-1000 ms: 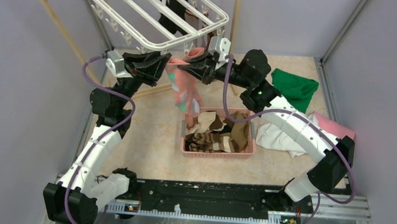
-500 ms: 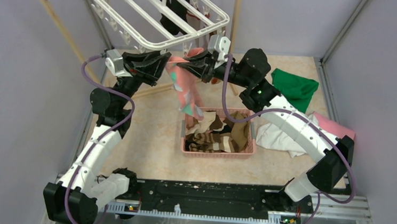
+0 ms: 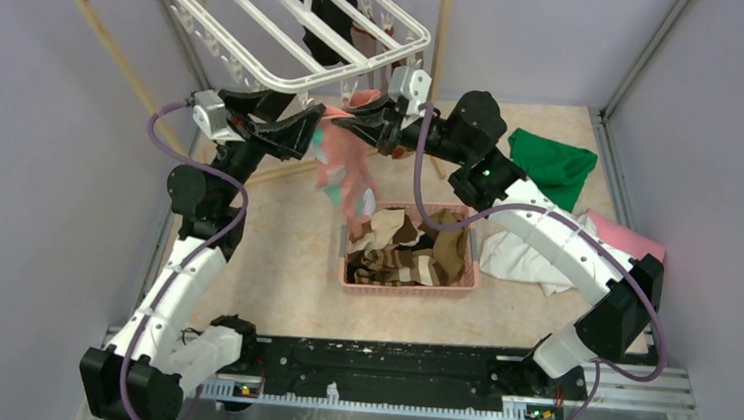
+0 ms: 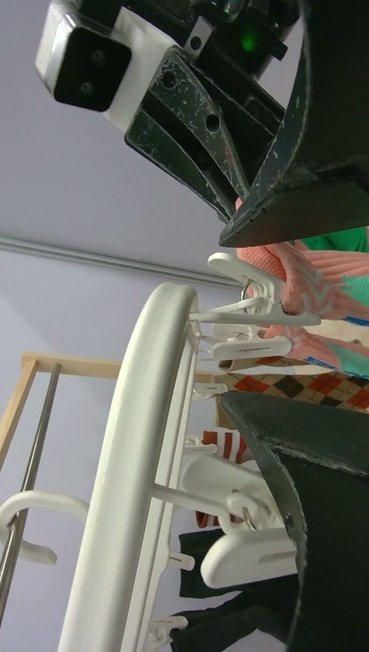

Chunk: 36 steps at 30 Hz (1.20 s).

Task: Clip the socks to the hanger
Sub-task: Clamp the sock onto the hanger.

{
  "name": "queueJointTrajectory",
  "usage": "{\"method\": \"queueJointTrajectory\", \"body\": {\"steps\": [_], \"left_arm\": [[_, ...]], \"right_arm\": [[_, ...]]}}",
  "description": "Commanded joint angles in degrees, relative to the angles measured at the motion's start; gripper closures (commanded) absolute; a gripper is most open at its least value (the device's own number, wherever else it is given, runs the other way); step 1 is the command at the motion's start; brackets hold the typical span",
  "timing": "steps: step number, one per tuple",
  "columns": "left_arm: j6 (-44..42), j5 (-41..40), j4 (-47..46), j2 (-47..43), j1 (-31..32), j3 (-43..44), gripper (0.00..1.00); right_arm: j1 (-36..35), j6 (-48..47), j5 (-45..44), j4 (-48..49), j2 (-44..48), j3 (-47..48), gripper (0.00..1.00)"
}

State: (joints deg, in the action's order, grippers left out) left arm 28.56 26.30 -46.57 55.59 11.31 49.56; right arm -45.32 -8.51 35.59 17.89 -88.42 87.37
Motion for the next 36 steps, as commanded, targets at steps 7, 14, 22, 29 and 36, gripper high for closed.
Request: {"method": "queueJointTrajectory", "body": {"steps": [7,14,22,29,36], "left_arm": [[-3.51,-3.99,12.79,-9.70,-0.24,1.96,0.04],[-8.67,-3.46,29.58,-18.31,-0.24,2.03,0.01],[-11.92,-5.96,41.60,-24.25,-0.24,1.11,0.01],[-14.00,-7.65,44.21,-27.14,-0.24,-0.81,0.01],[-14.73,-6.38,43.18,-27.56,-0.24,-2.07,0.01]], "right_arm": [[-0.48,-1.48,-1.31,1.06,1.04,-1.61,1.00],[-0.04,-1.42,-1.57,0.51,0.88,-2.72,1.00],[3.05,1.08,-2.04,-0.80,1.52,-4.92,1.00],[9.20,1.78,-2.15,-4.09,1.85,-4.31,1.00],[15.57,1.25,-1.98,-7.42,0.32,-1.89,1.00]]}}
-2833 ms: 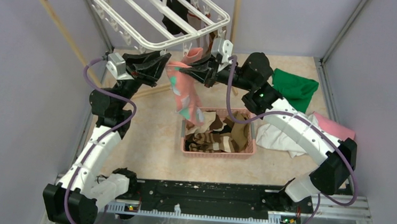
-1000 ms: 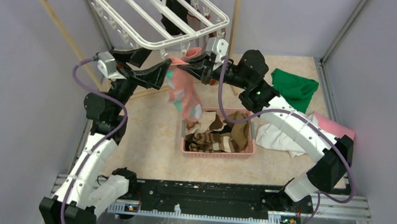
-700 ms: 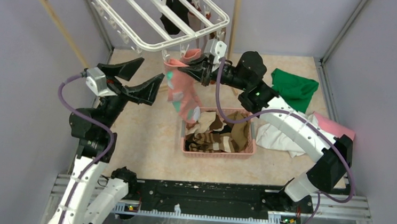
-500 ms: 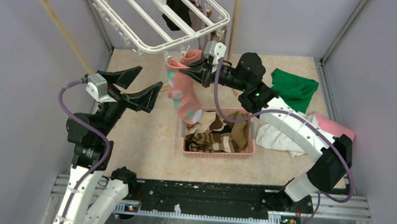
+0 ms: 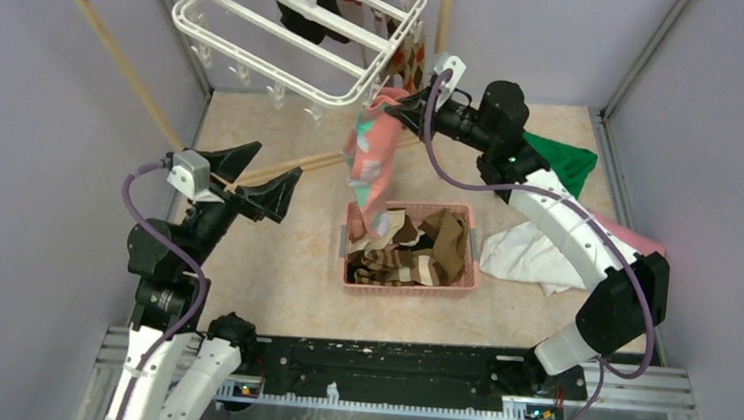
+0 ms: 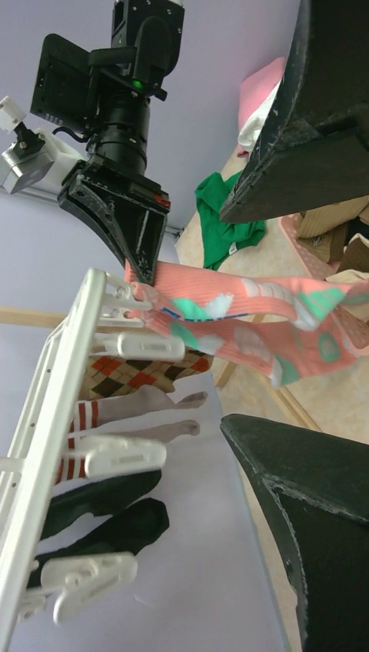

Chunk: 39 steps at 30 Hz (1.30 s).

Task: Clip the socks to the hanger
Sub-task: Clamp the sock onto the hanger.

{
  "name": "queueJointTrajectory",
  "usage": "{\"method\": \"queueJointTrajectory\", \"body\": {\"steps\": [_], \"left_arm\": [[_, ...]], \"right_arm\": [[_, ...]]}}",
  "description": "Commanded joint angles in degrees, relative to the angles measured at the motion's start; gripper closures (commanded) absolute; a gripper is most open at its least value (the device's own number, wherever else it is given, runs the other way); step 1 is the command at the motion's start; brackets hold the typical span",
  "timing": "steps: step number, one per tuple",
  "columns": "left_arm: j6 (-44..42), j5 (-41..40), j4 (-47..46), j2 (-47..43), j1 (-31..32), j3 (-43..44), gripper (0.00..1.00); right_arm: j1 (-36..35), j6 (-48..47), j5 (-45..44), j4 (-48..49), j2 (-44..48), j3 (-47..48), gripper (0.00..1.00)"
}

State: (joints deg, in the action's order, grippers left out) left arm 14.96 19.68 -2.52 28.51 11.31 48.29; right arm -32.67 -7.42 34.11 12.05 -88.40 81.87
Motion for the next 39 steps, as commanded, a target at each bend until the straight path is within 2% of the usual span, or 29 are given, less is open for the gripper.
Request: {"method": "queueJointTrajectory", "body": {"steps": [1,10,16,26,31,39], "left_arm": [[-1.16,0.44,-1.16,-0.52,-0.24,-0.96,0.01],[-0.35,1.81,-3.86,-0.38,-0.24,-2.69,0.01],[0.54,2.98,-5.59,-0.50,-0.24,-4.13,0.01],[3.10,4.37,-10.06,-0.49,-0.24,-7.24,0.01],[4.03,5.19,-11.84,0.48,-0.24,-7.83,0.01],[4.95,5.64,-13.68,1.00,-0.24,-9.07,0.01]], "right_arm": [[3.78,0.05,-0.41,-1.92,0.00,4.03,1.00],[10.28,-4.01,-0.28,-4.39,-5.59,11.73,1.00],[11.34,-6.13,1.26,-6.13,-9.11,15.55,1.00],[12.51,-6.77,0.98,-3.80,-10.17,14.69,1.00],[13.30,-5.21,5.25,-2.14,-9.59,13.23,1.00],[13.97,0.91,13.28,4.39,-4.58,3.75,0.90]]}}
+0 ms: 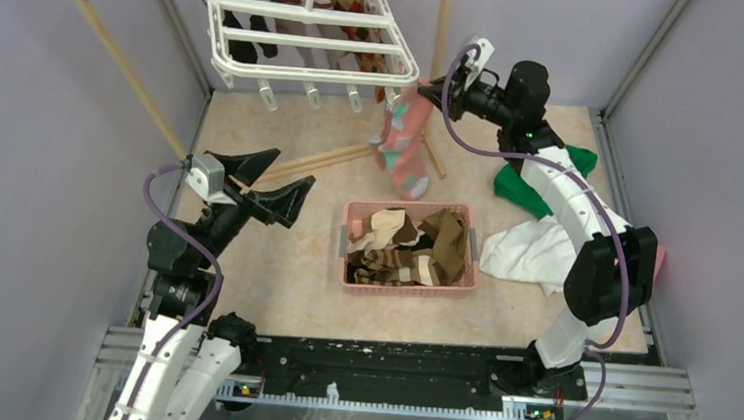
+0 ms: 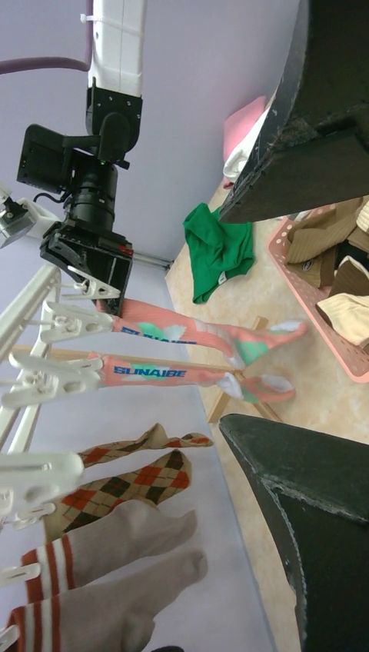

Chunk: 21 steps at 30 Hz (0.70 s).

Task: Clip the socks to the hanger
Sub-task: Clamp the sock onto the hanger.

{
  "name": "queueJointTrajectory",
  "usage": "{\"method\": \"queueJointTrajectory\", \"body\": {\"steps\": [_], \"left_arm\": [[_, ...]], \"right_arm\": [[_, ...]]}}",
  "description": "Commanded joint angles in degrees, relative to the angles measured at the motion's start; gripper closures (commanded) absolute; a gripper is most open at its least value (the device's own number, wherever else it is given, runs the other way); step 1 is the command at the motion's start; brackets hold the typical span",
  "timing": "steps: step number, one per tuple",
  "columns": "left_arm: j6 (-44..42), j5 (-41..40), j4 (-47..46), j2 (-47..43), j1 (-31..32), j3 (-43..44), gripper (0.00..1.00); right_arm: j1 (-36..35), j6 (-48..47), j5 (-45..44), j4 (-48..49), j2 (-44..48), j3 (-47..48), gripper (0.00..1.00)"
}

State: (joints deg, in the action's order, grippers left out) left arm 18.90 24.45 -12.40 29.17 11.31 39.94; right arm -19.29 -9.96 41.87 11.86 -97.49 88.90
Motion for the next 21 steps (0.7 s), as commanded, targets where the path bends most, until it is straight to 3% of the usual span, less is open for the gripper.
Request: {"method": "queueJointTrajectory", "body": {"steps": [1,14,21], "left_arm": [[1.05,0.91,-3.86,0.34,-0.24,-0.69,0.01],[0.49,0.96,-3.04,0.16,-0.24,-0.63,0.01],[1.41,1.45,-2.87,-0.35,-0.24,-1.90,0.01]], "right_arm": [[0.72,4.14,6.11,5.04,5.11,-4.30,0.87],[1.44,7.95,10.68,7.70,11.97,-11.09,0.52],[2.31,7.96,13.67,6.84,15.46,-14.14,0.44]]}}
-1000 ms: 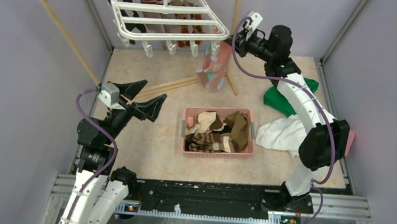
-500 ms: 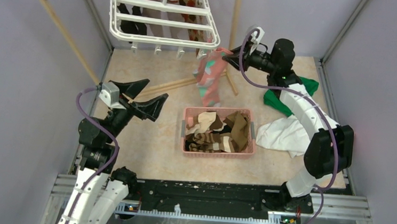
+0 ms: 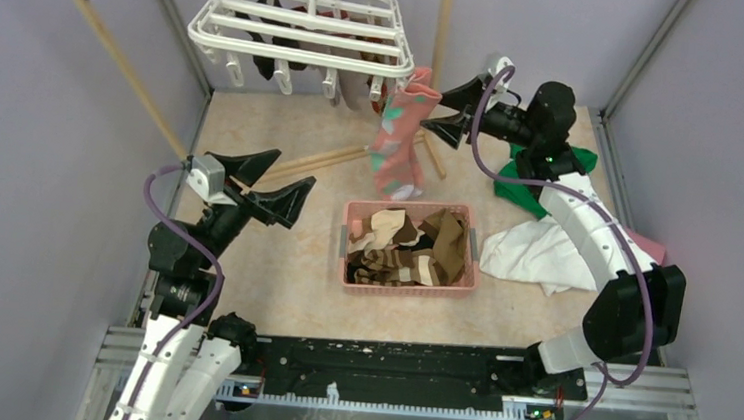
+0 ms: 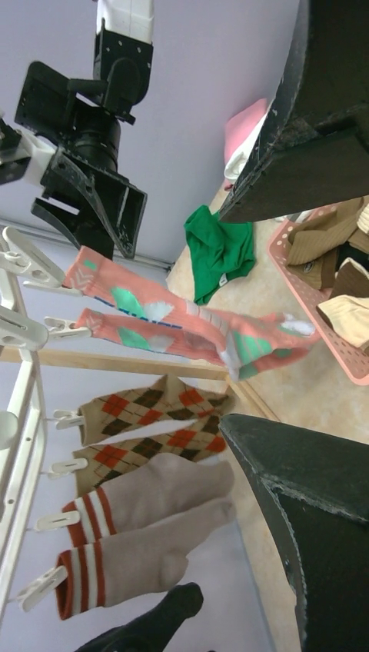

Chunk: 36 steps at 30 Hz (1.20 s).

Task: Clip the socks to the hanger
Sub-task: Clamp the sock onto the hanger.

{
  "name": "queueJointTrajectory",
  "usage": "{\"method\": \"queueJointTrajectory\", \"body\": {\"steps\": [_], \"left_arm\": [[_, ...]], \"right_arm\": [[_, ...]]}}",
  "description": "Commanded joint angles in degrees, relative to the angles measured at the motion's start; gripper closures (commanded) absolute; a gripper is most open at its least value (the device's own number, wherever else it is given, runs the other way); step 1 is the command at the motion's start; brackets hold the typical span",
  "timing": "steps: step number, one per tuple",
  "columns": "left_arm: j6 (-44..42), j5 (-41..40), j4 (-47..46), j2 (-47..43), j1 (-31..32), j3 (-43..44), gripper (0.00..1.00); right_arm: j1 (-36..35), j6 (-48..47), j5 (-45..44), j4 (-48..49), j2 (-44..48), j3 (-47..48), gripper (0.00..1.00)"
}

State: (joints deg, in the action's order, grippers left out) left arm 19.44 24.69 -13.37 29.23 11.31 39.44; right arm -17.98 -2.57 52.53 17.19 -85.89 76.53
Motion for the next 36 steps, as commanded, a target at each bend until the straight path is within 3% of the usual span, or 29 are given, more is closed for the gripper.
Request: {"method": "queueJointTrajectory", "body": {"steps": [1,10,24,36], "left_arm": [[1.08,1.43,-1.85,-0.25,-0.24,-1.59,0.01],[3.24,1.47,-2.38,1.67,-0.24,-3.24,0.01],[3.03,1.47,-0.52,3.34,-0.24,-7.53,0.01],[2.43,-2.28,1.09,-0.94,-0.32,-14.52,0.01]], "right_arm": [[1.21,0.59,3.19,1.59,4.79,-2.53,0.42],[3.24,0.14,5.94,2.28,11.36,-9.41,0.25],[3.69,-2.51,11.39,-0.11,18.39,-20.20,0.21],[2.52,-23.95,16.81,-16.62,18.86,-26.26,0.22]]}}
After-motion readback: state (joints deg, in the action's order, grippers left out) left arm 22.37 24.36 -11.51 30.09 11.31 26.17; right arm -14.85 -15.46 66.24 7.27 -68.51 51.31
